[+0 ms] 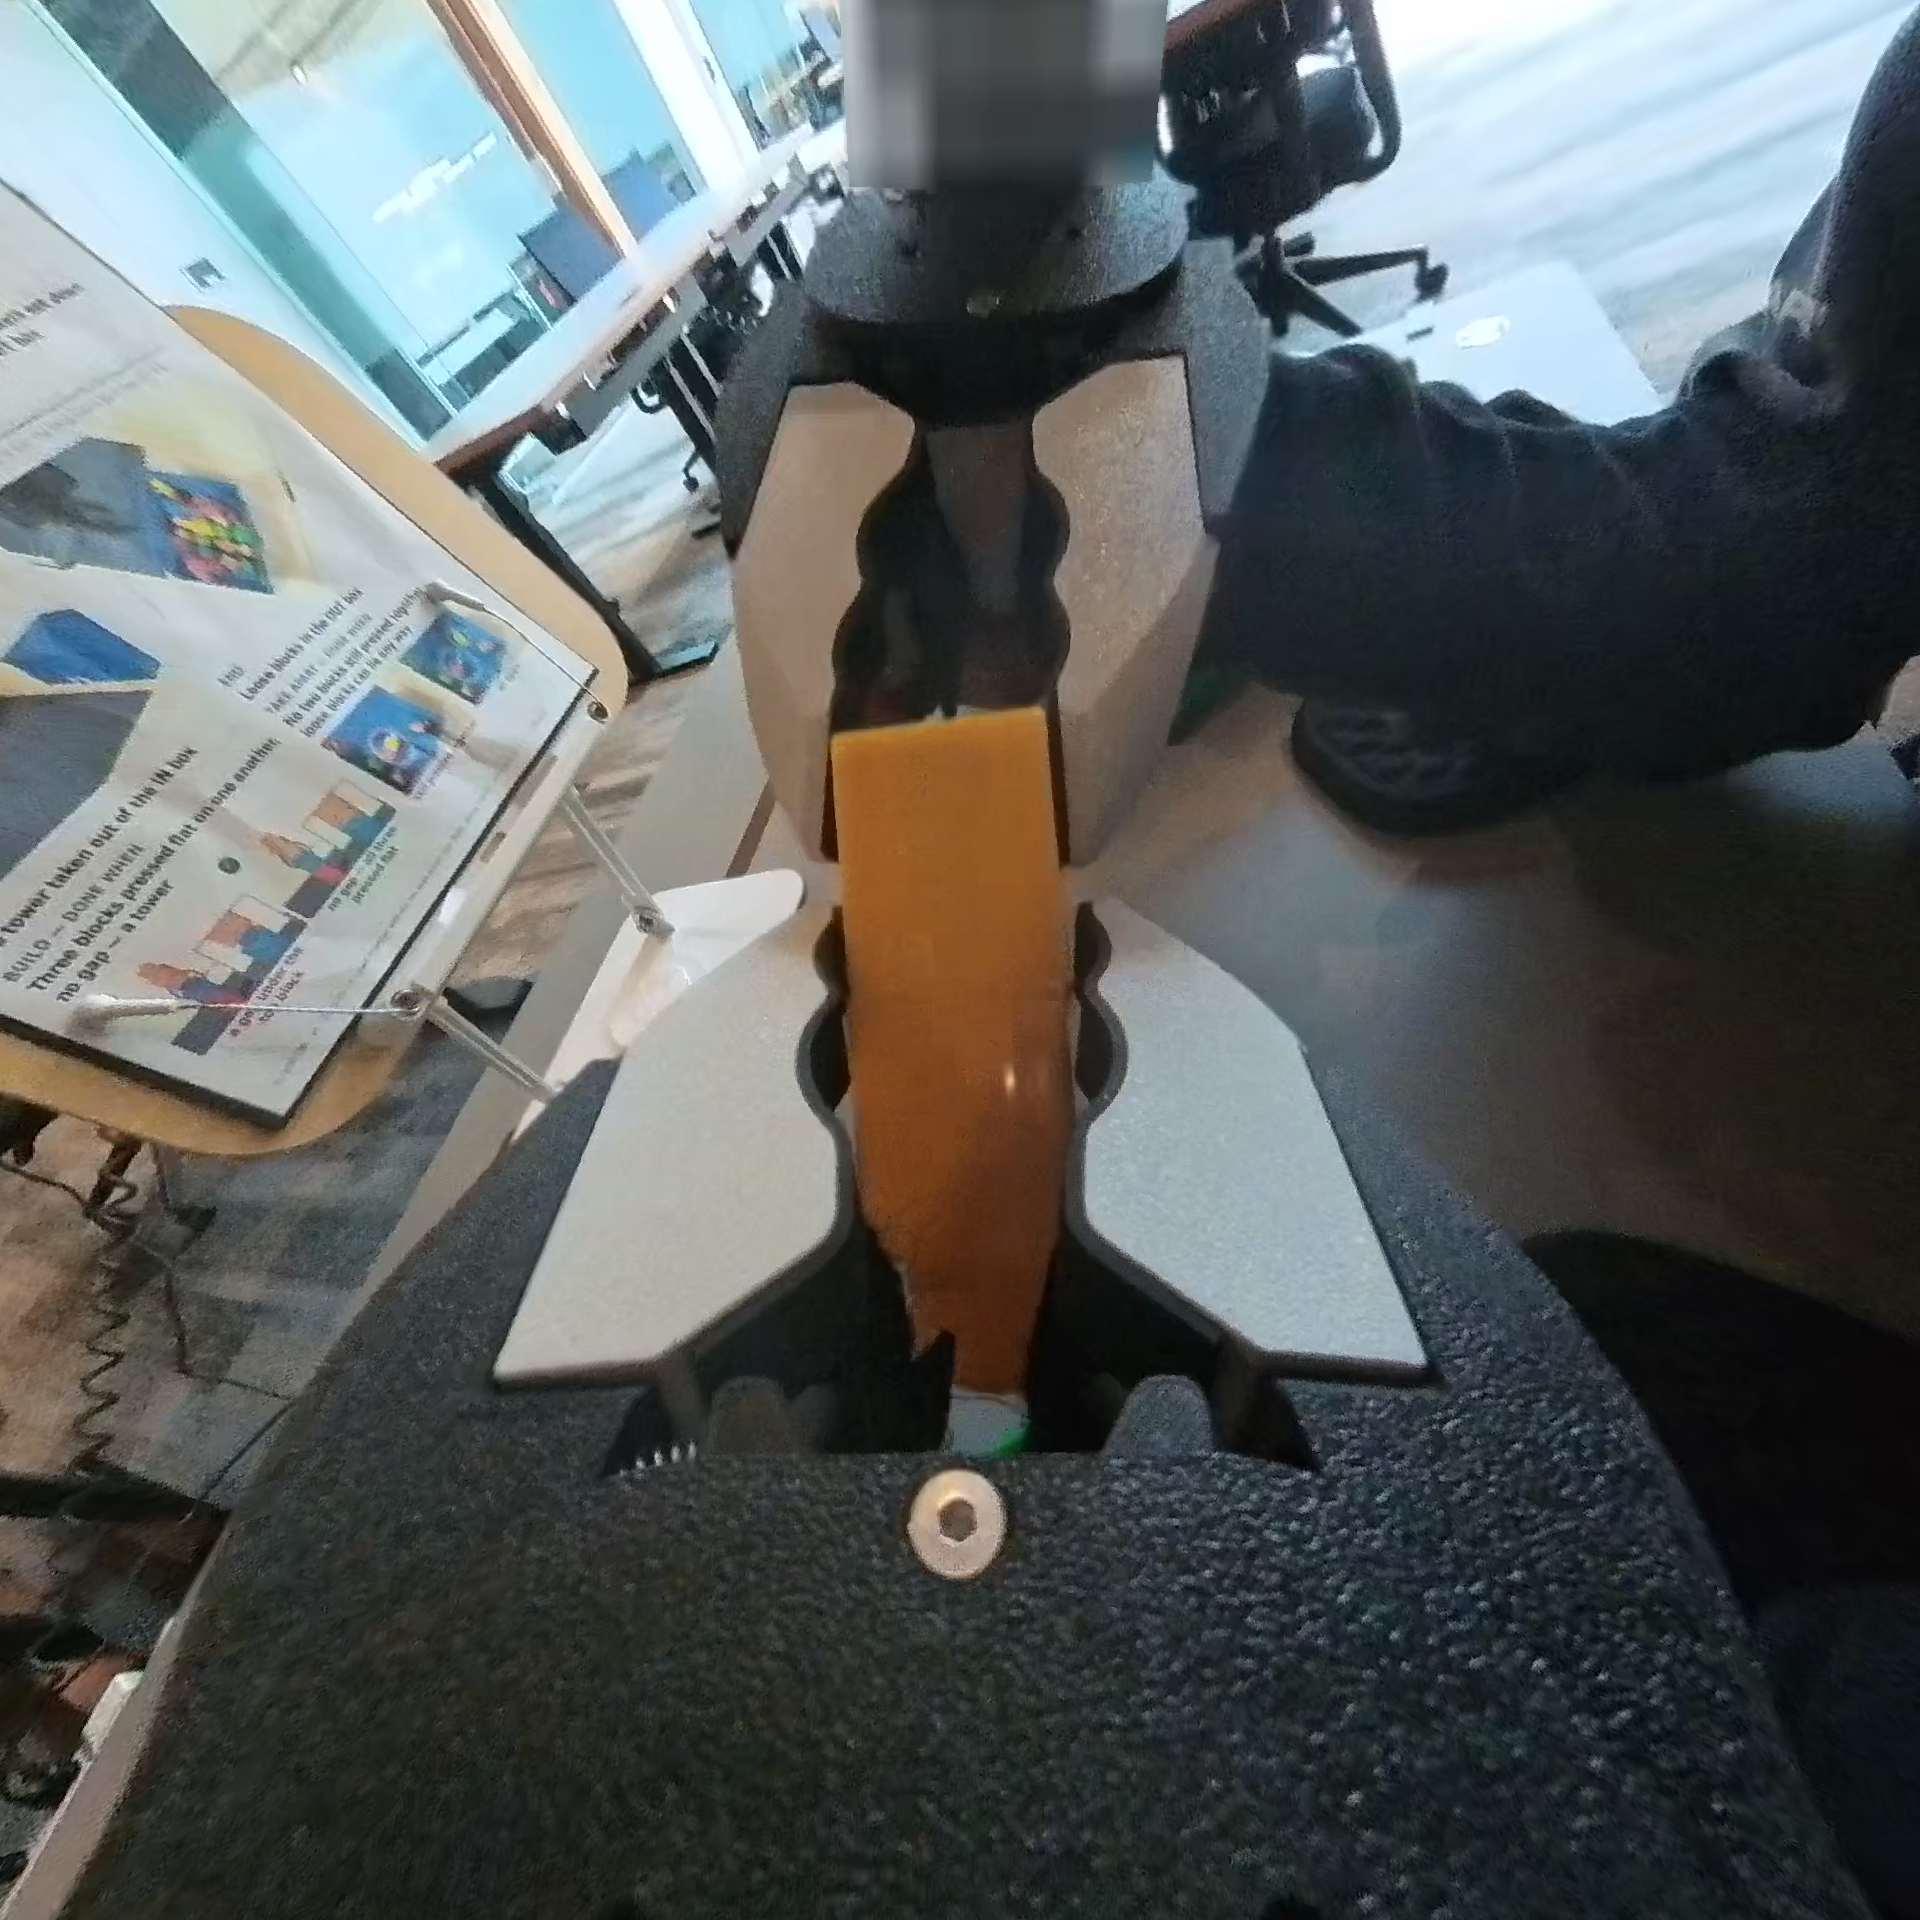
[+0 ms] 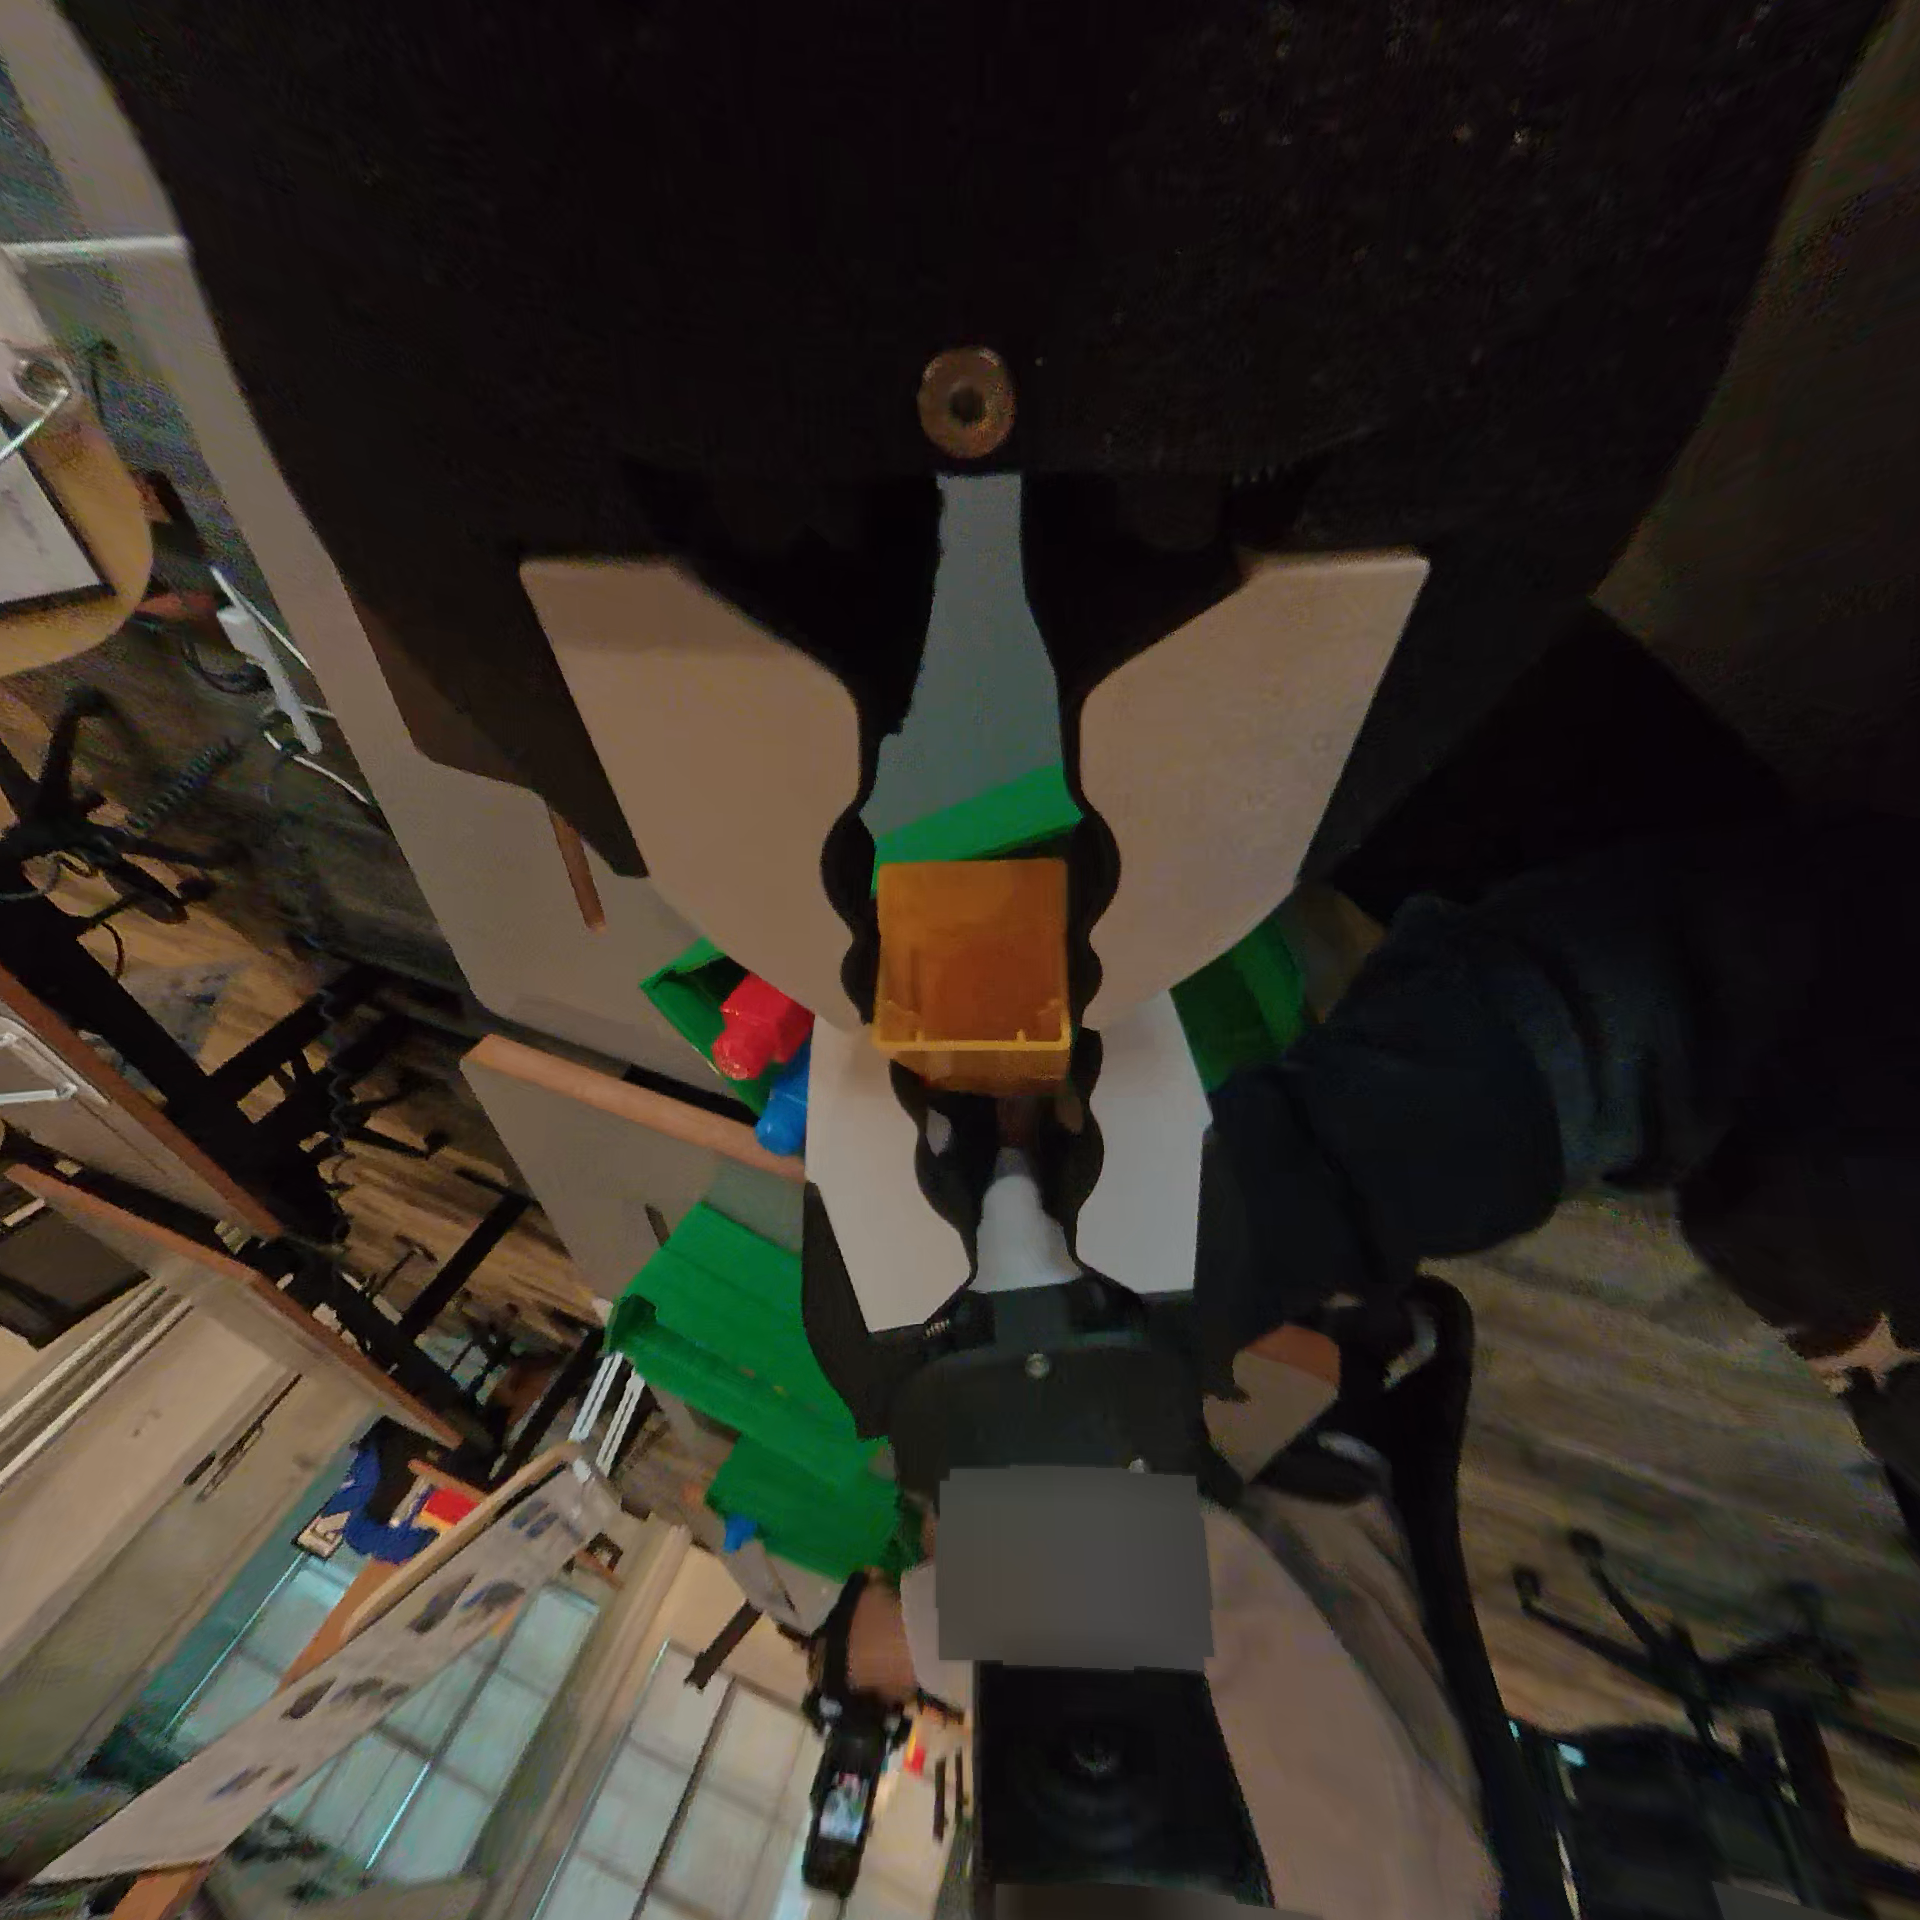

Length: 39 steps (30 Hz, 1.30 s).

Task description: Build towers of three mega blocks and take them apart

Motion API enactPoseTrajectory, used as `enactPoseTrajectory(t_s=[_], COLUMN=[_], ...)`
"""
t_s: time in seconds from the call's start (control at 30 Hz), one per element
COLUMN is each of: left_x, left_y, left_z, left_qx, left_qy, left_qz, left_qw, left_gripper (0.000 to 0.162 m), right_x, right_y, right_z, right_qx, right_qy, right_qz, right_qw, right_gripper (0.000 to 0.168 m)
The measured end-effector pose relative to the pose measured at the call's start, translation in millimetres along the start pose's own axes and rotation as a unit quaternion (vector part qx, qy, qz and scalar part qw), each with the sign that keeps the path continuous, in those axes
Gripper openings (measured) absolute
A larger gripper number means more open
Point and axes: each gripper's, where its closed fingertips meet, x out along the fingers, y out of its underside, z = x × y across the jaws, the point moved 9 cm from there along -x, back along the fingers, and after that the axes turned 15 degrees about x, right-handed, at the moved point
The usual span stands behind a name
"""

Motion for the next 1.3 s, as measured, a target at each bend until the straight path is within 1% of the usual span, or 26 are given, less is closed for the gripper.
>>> enactPoseTrajectory(t_s=[0.03, 0.17, 0.27, 0.33, 0.57, 0.67, 0.7, 0.83, 0.93, 1.03, 1.07, 1.1, 1.17, 1.3], left_x=[-2, -3, -1, 0, 2, 3, 3, 3, 4, 5, 5, 6, 6, 4], left_y=[1, 2, 3, 5, 3, 2, 3, 4, 5, 5, 4, 4, 5, 4], left_z=[0, 1, -1, -1, -1, -2, -2, -2, -4, -3, -3, -3, -4, -5], left_qx=[-0.002, -0.009, -0.013, -0.015, -0.012, -0.009, -0.013, -0.022, -0.017, -0.020, -0.020, -0.020, -0.020, -0.026], left_qy=[-0.004, -0.005, 0.006, 0.009, 0.011, 0.014, 0.017, 0.028, 0.036, 0.038, 0.038, 0.039, 0.045, 0.046], left_qz=[-0.002, -0.011, -0.001, 0.008, -0.004, -0.007, -0.004, 0.010, 0.027, 0.029, 0.029, 0.029, 0.035, 0.033], left_qw=[1.000, 1.000, 1.000, 1.000, 1.000, 1.000, 1.000, 0.999, 0.999, 0.999, 0.999, 0.999, 0.998, 0.998], left_gripper=[0.043, 0.048, 0.059, 0.062, 0.055, 0.048, 0.045, 0.044, 0.043, 0.043, 0.043, 0.043, 0.043, 0.043], right_x=[-2, -6, -7, -7, -10, -10, -11, -10, -10, -6, -3, 0, 4, 4], right_y=[-1, -1, -2, -3, -3, -2, -2, -1, 1, 2, 3, 4, 4, 3], right_z=[-1, -2, -1, -1, -2, -3, -2, -1, 1, 4, 5, 6, 7, 7], right_qx=[0.004, 0.011, 0.011, 0.009, 0.008, 0.009, 0.006, -0.003, -0.012, -0.020, -0.026, -0.036, -0.056, -0.045], right_qy=[-0.003, -0.018, -0.027, -0.026, -0.028, -0.030, -0.031, -0.025, -0.018, -0.011, -0.009, -0.002, 0.016, 0.006], right_qz=[-0.010, -0.034, -0.044, -0.044, -0.053, -0.055, -0.052, -0.037, -0.003, 0.022, 0.031, 0.041, 0.046, 0.043], right_qw=[1.000, 0.999, 0.999, 0.999, 0.998, 0.998, 0.998, 0.999, 1.000, 1.000, 0.999, 0.999, 0.997, 0.998], right_gripper=[0.035, 0.034, 0.035, 0.034, 0.034, 0.034, 0.034, 0.035, 0.035, 0.049, 0.050, 0.051, 0.038, 0.037])
